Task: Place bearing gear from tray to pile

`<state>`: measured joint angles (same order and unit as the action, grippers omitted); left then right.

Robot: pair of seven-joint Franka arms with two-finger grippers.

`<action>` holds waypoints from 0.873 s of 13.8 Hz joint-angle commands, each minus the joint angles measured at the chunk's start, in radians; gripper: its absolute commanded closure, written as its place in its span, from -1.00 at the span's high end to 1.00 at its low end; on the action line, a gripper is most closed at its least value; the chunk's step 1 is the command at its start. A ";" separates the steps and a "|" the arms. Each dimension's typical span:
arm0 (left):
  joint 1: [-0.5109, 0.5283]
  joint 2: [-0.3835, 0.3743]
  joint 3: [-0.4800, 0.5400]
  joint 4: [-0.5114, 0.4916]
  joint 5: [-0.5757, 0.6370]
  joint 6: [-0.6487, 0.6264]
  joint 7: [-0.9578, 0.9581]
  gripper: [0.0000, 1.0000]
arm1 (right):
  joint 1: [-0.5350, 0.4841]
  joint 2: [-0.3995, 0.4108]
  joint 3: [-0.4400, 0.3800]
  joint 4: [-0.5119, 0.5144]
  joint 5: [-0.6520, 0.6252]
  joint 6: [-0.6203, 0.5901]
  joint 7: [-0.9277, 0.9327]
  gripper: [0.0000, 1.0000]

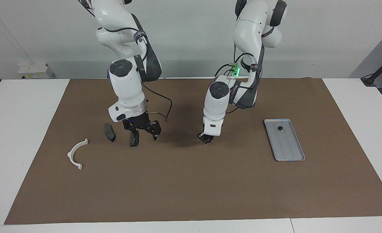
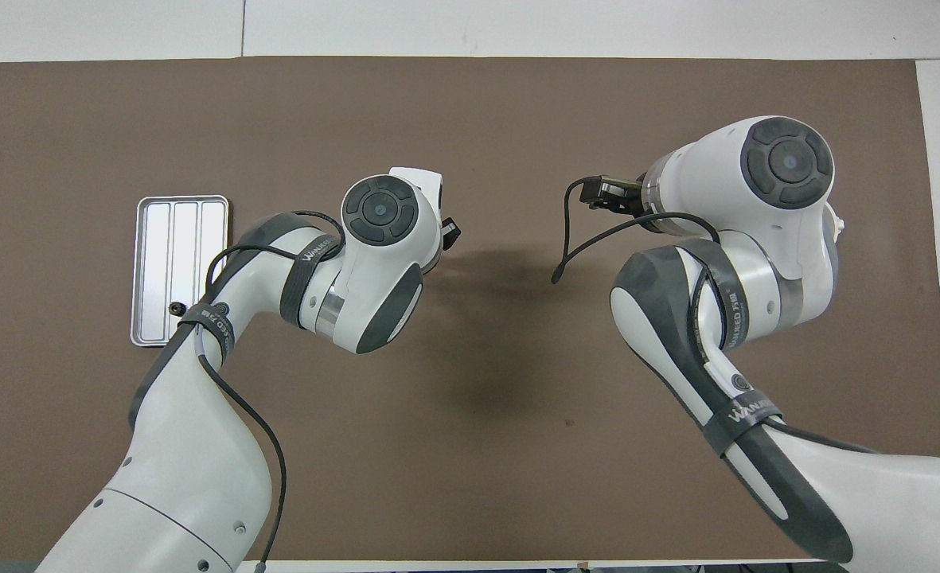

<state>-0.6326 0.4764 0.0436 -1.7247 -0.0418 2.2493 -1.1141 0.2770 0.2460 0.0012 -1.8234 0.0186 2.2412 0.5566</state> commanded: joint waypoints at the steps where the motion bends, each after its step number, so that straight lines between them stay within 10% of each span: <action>1: -0.009 -0.015 0.004 -0.058 -0.003 0.047 -0.003 -1.00 | 0.001 0.013 0.008 0.024 0.014 -0.014 -0.018 1.00; 9: -0.009 -0.015 0.005 -0.072 -0.001 0.052 -0.003 -1.00 | 0.002 0.015 0.008 0.024 0.014 -0.014 -0.018 1.00; 11: -0.010 -0.016 0.007 -0.062 -0.001 0.036 -0.004 0.88 | 0.007 0.015 0.008 0.024 0.014 -0.015 -0.014 1.00; 12: -0.013 -0.018 0.010 -0.055 0.005 0.009 -0.004 1.00 | 0.016 0.013 0.008 0.026 0.014 -0.017 -0.007 1.00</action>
<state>-0.6334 0.4761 0.0411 -1.7696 -0.0417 2.2794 -1.1141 0.2861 0.2480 0.0049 -1.8203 0.0186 2.2411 0.5566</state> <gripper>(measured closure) 0.520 0.000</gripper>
